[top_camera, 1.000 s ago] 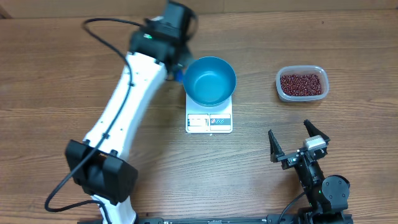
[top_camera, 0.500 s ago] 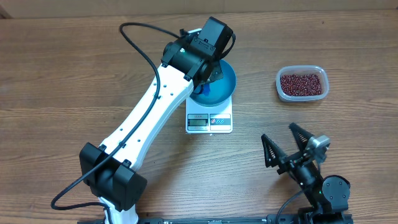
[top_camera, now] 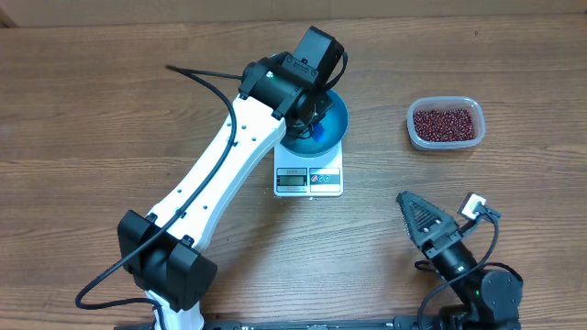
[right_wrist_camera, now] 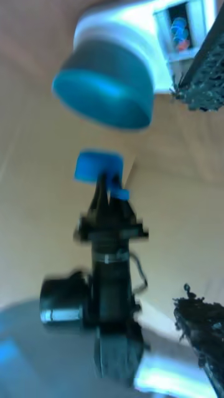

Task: Scoop item into bowl and weigh 150g on scale
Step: 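Lift the blue scoop with the left gripper over the teal bowl, then grasp the scoop handle with the right gripper, taking it from the left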

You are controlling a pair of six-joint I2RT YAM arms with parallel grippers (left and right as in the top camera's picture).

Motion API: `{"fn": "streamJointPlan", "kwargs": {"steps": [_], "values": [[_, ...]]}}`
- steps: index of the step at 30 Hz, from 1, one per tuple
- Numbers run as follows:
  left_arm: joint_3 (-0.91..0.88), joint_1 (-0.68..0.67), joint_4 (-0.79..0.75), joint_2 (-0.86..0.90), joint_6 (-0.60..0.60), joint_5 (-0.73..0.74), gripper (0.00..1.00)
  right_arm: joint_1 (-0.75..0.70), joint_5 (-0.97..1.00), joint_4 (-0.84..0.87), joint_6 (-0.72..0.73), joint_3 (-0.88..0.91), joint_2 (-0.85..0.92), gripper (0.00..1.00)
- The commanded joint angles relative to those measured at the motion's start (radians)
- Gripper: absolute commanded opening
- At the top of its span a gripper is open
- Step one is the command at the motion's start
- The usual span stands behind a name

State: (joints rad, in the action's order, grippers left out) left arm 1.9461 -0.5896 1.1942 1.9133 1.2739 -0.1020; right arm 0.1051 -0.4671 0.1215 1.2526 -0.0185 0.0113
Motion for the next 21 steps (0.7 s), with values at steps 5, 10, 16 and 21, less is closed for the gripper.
{"fn": "streamJointPlan", "kwargs": {"steps": [5, 10, 16, 21], "values": [[0.019, -0.008, -0.006, -0.020, 0.066, 0.048, 0.04, -0.002, -0.074, -0.038, -0.200, -0.134, 0.130, 0.89], [0.019, -0.008, -0.006, -0.020, 0.066, 0.048, 0.04, 0.031, -0.109, -0.072, -0.372, -0.343, 0.466, 0.85], [0.019, -0.008, -0.006, -0.020, 0.070, 0.048, 0.04, 0.203, -0.038, -0.070, -0.473, -0.565, 0.916, 0.73], [0.019, -0.008, -0.005, -0.020, 0.073, 0.051, 0.04, 0.323, 0.034, 0.000, -0.501, -0.695, 1.181, 0.72]]}}
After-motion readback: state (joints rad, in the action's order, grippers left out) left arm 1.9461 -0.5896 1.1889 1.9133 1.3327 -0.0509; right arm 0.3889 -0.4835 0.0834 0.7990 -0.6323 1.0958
